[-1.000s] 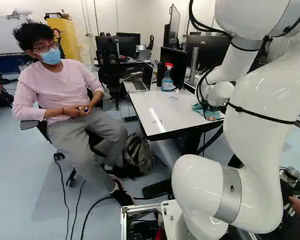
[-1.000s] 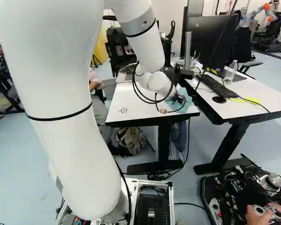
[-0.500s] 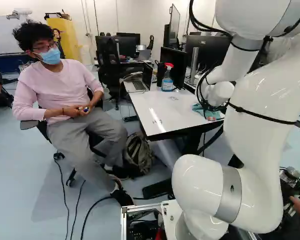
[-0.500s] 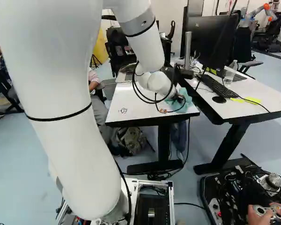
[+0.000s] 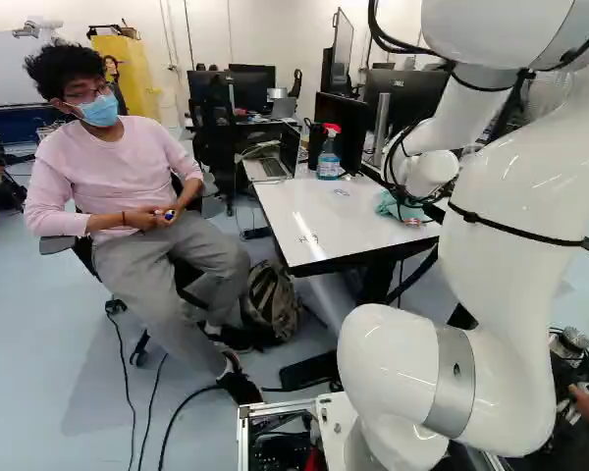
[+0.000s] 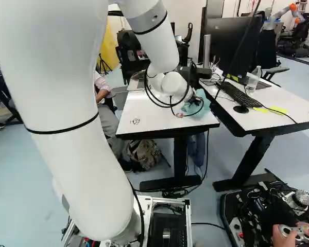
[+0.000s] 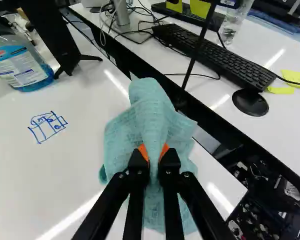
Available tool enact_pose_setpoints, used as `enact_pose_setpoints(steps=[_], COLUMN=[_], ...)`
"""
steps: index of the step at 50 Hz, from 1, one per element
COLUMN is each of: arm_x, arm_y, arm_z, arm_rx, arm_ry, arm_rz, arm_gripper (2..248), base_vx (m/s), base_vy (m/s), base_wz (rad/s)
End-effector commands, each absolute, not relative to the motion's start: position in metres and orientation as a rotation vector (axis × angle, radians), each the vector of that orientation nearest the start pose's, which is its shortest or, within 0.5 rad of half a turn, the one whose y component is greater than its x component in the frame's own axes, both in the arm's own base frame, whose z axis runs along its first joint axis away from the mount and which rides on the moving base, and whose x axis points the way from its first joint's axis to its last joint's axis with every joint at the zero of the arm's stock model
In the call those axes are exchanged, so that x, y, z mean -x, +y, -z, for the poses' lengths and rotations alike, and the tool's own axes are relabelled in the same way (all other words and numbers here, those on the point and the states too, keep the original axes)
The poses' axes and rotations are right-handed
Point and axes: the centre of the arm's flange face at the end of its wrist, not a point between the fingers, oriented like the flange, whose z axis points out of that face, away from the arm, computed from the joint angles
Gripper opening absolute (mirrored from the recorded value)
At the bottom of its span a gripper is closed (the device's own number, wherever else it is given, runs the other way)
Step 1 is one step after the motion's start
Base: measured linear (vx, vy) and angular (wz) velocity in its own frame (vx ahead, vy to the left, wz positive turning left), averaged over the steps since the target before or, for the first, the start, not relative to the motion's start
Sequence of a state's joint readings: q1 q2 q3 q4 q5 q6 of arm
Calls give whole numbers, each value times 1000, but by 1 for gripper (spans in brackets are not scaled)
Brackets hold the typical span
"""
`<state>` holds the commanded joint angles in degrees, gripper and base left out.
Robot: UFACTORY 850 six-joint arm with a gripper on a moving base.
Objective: Clean the table with the green towel
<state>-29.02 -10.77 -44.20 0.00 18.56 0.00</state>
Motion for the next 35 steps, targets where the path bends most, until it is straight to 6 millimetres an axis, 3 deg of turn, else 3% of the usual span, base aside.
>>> enact_pose_setpoints(steps=[35], arm_x=[-489], arm_y=[-211], arm_z=[-458], arm_rx=[2883], arm_ry=[596], arm_rz=[1567], arm_gripper=[39], base_vx=[0], base_vy=[0], base_wz=[0])
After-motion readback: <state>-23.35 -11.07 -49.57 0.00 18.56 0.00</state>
